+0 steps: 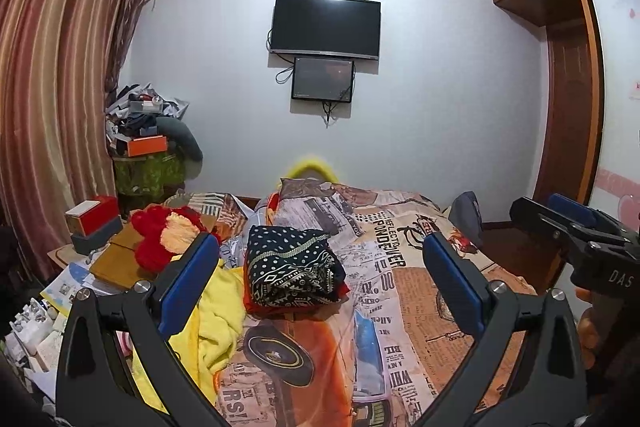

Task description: Fold large clothes

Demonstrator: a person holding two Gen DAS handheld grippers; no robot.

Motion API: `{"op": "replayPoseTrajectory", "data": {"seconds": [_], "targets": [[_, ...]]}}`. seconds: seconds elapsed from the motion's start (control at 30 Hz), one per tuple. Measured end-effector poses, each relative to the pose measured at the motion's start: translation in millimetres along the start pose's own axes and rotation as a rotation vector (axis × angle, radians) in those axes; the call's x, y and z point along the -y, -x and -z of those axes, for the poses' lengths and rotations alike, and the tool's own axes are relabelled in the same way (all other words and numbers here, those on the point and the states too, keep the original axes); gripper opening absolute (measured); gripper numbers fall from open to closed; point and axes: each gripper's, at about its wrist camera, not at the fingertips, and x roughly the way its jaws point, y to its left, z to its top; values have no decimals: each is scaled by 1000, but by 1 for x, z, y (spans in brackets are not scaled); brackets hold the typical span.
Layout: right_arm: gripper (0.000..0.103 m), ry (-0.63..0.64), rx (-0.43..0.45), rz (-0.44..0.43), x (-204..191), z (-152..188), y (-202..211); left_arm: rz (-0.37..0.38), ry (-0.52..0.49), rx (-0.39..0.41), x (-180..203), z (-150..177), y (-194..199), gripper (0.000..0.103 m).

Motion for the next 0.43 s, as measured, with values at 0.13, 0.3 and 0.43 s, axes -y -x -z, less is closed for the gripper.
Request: {"op": "replayPoseTrajectory", "data": {"seconds": [0.13, 0.3, 0.43], "targets": [[103, 3, -1, 6, 0, 0, 1, 5, -4, 7, 2, 0, 3, 102], [103, 4, 2, 5, 0, -1, 2, 9, 7, 8, 1, 0, 4, 102], [103, 4, 6, 4, 0, -2, 4, 11, 5, 2, 0, 1, 5, 102]]}}
